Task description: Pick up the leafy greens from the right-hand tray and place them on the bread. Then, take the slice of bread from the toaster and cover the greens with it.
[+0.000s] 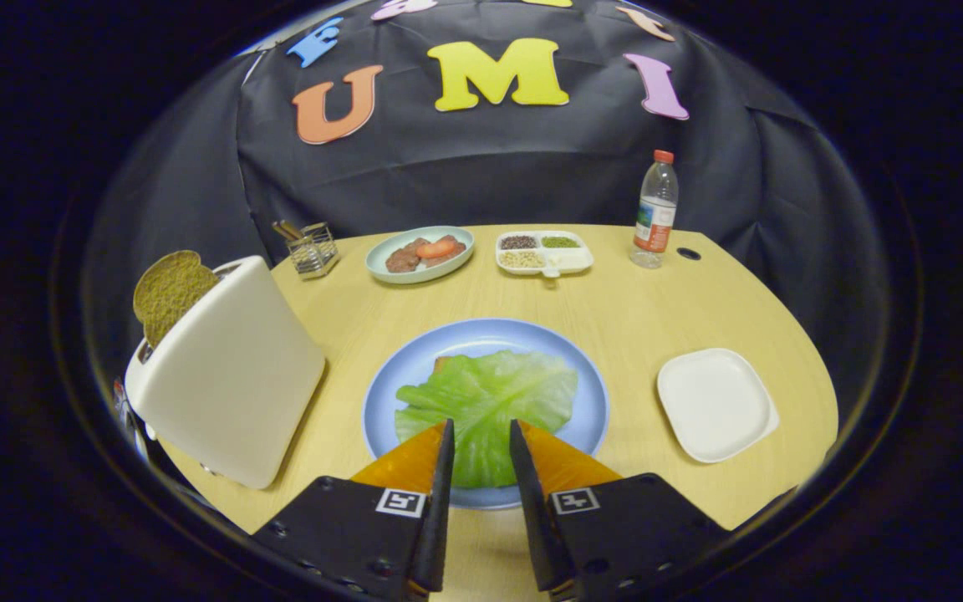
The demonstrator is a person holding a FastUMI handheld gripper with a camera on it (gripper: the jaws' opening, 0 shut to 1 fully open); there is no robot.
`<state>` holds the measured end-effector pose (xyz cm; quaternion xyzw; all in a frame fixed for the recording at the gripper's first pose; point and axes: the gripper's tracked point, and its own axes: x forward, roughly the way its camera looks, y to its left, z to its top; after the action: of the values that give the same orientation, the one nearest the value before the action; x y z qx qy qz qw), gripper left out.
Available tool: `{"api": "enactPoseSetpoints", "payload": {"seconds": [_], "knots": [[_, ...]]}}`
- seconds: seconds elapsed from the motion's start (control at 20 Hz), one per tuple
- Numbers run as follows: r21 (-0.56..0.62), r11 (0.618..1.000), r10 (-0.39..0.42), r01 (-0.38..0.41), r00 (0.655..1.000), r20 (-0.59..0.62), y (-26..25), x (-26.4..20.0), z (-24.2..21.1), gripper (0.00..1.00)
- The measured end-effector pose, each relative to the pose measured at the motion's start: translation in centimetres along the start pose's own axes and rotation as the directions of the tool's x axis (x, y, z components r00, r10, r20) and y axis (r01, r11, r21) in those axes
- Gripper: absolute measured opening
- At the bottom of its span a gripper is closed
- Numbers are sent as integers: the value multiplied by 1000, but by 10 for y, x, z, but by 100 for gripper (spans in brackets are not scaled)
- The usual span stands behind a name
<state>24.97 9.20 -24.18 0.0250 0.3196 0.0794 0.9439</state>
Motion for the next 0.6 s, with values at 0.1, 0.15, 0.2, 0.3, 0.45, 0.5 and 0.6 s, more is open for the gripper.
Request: {"api": "enactPoseSetpoints", "payload": {"seconds": [0.1, 0.15, 0.2, 0.3, 0.45, 0.5, 0.6], "knots": [[18, 1000, 3, -4, 1000, 29, 2, -13, 12, 60], [18, 1000, -14, 14, 999, 49, 0, -21, 20, 70], [14, 999, -34, 33, 997, 71, -2, -30, 29, 80], [12, 999, -54, 53, 992, 118, 2, -46, 47, 98], [18, 998, -64, 62, 987, 145, 17, -68, 66, 96], [21, 998, -59, 57, 987, 150, 25, -76, 72, 96], [26, 999, -24, 19, 986, 167, 48, -90, 84, 96]]}}
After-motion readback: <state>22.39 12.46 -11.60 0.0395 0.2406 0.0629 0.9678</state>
